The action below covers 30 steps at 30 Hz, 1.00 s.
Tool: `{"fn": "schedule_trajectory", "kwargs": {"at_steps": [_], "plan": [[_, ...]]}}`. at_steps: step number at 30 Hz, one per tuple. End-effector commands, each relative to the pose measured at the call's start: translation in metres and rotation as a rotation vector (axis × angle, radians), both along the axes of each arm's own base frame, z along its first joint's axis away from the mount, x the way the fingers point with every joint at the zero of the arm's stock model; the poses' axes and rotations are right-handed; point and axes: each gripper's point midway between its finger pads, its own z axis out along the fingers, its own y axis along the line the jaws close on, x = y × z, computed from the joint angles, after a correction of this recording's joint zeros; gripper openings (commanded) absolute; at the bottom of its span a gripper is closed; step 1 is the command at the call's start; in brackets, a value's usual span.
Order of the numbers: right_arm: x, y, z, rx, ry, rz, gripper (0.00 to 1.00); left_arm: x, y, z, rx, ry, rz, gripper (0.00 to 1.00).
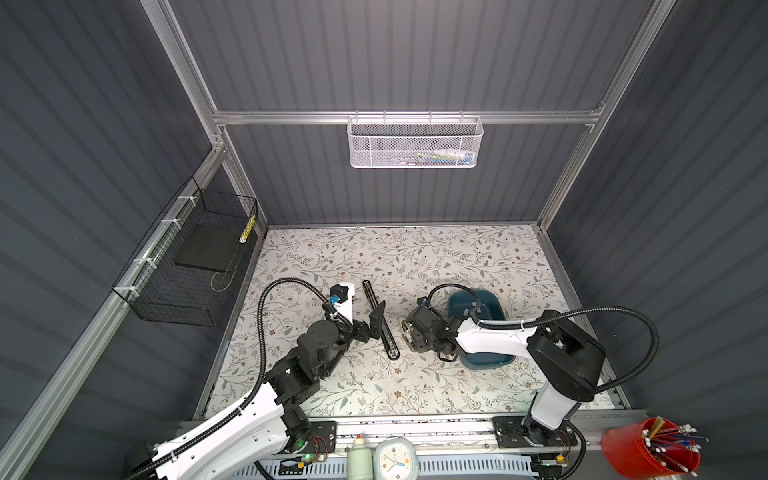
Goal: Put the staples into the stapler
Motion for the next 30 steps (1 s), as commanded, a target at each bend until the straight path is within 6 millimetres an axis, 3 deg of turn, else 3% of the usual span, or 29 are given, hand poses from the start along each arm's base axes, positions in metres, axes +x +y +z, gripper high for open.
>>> {"fn": "schedule_trajectory", "kwargs": {"at_steps": [1,11,18,21,26,30], "plan": [[0.005,0.004,0.004,0.014,-0.005,-0.007,0.48,-0.001,0.005,-0.001,0.021,-0.015,0.016,0.99],[0.005,0.002,0.022,0.037,-0.03,-0.018,0.6,-0.001,0.008,-0.002,0.03,-0.019,0.026,0.99],[-0.002,-0.009,0.06,0.103,-0.089,-0.033,0.64,0.001,0.016,0.005,-0.021,-0.017,0.072,0.99],[-0.004,-0.022,0.085,0.125,-0.138,-0.06,0.65,0.009,0.037,0.021,-0.217,0.111,0.239,0.99],[-0.013,-0.061,0.135,0.132,-0.211,-0.159,0.64,0.014,0.038,0.061,-0.296,0.271,0.327,1.0],[-0.03,-0.099,0.165,0.144,-0.263,-0.231,0.62,0.02,0.029,0.069,-0.277,0.361,0.363,0.99]]}}
